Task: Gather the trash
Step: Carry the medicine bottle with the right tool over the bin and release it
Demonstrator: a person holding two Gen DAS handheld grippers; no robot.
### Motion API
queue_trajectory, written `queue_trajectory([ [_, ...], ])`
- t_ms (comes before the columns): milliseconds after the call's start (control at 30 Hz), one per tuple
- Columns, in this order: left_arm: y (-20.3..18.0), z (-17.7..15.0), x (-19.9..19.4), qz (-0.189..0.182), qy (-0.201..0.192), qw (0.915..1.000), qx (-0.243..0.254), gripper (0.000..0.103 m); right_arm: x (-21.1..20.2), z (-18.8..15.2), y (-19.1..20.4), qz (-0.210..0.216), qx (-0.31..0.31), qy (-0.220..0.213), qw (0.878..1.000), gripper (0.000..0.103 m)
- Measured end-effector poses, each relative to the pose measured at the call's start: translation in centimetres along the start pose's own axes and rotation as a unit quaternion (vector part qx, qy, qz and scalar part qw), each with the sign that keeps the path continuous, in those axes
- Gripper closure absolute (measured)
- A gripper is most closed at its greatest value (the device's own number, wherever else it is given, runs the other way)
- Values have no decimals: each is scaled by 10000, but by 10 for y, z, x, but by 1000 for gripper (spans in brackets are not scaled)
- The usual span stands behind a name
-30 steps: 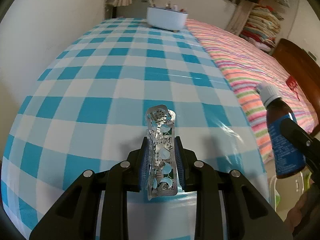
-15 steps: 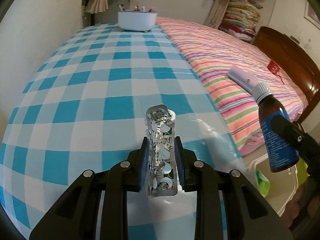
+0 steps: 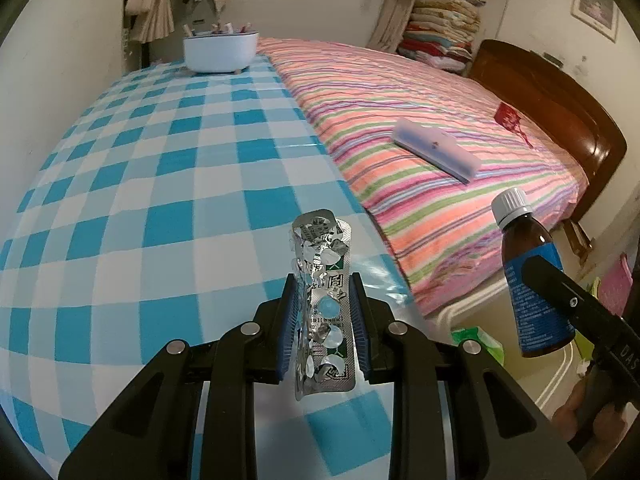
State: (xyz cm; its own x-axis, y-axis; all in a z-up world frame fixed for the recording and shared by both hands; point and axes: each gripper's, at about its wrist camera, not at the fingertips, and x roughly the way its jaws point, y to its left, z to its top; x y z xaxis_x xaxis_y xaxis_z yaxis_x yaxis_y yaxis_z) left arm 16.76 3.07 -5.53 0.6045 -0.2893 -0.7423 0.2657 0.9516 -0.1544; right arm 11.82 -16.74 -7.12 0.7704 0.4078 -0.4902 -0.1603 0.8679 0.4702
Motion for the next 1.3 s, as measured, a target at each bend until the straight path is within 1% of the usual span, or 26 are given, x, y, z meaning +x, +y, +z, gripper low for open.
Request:
queue_trajectory([
  [233, -24, -4, 2, -166, 16, 9997, 205, 78, -30, -10, -16, -266, 85, -261, 9993, 57],
  [367, -42, -5, 1, -254, 17, 9990, 360, 78, -45, -14, -20, -495, 15, -454, 9977, 57],
  [467, -54, -7, 2, -316, 27, 9984, 457, 78, -56, -16, -22, -678, -85, -622, 9957, 57],
  [600, -69, -8, 2, -413, 17, 9975, 575, 78, -69, -17, -25, -812, -172, -811, 9932, 57],
  [833, -92, -11, 1, -526, -25, 9954, 798, 78, -94, -22, -28, -1119, -321, -1278, 9849, 56],
  [900, -95, -13, 4, -555, -8, 9951, 824, 78, -98, -22, -32, -1131, -308, -1311, 9844, 56],
  [1000, -98, -14, 6, -597, 13, 9945, 856, 78, -106, -23, -40, -1163, -157, -1471, 9821, 41],
  [1100, -102, -14, 5, -633, 8, 9939, 900, 78, -119, -22, -46, -1134, -19, -1756, 9779, 40],
  [1167, -105, -15, 3, -652, -4, 9935, 929, 78, -121, -21, -46, -1138, 15, -1845, 9762, 40],
  [1300, -109, -16, 3, -698, 8, 9930, 958, 78, -121, -21, -47, -1118, 32, -1834, 9767, 40],
])
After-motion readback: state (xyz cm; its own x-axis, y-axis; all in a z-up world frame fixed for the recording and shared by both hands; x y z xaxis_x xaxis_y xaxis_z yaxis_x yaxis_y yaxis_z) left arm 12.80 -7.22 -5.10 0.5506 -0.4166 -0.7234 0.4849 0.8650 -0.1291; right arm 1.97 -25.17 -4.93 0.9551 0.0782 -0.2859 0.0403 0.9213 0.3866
